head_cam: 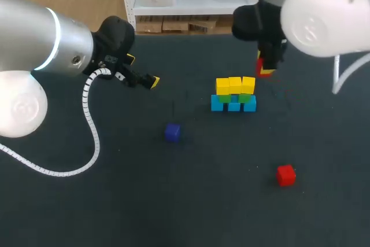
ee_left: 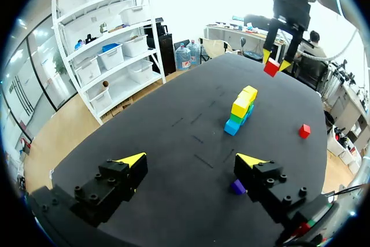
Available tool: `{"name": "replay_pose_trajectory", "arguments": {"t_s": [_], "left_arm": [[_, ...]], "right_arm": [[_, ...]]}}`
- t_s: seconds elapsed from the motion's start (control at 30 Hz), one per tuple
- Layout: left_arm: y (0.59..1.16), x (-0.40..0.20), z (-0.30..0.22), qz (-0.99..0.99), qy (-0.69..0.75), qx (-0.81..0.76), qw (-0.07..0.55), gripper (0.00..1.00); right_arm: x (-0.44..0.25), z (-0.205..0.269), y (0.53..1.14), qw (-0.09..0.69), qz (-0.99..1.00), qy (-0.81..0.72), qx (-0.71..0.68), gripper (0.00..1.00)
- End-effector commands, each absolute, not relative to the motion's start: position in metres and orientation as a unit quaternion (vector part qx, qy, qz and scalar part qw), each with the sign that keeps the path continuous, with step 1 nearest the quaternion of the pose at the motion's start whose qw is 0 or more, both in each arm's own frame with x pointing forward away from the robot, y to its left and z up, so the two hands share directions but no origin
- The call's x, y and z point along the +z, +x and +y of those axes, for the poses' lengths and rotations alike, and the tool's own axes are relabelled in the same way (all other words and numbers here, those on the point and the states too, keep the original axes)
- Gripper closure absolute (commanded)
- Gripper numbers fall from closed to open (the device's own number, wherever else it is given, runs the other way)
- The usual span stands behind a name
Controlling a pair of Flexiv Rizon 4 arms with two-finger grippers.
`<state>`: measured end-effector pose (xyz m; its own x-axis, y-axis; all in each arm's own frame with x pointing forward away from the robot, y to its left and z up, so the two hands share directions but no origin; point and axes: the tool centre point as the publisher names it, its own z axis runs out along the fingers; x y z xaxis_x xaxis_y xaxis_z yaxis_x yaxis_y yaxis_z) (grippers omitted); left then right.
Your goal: Place the blue cubes, place green cubes on the blue cubes, place the yellow cubes on the green cubes, then place the red cubes on the yellow cubes, and place purple cube on the red cubes.
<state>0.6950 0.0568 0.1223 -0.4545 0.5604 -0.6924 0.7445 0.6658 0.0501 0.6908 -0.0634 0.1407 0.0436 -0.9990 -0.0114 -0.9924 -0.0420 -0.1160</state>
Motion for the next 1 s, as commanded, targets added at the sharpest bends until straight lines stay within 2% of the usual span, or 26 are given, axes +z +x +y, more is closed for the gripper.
{"name": "replay_pose_trajectory", "arguments": {"t_s": [0.03,1.0], "left_arm": [[0.695,0.122,0.059,0.841,0.389,-0.135,0.352,0.0],[0.695,0.122,0.059,0.841,0.389,-0.135,0.352,0.0]], "right_arm": [[0.136,-0.055,0.705,0.037,0.689,-0.724,-0.019,1.0],[0.111,-0.026,0.726,0.018,0.687,-0.727,0.002,1.0]]}}
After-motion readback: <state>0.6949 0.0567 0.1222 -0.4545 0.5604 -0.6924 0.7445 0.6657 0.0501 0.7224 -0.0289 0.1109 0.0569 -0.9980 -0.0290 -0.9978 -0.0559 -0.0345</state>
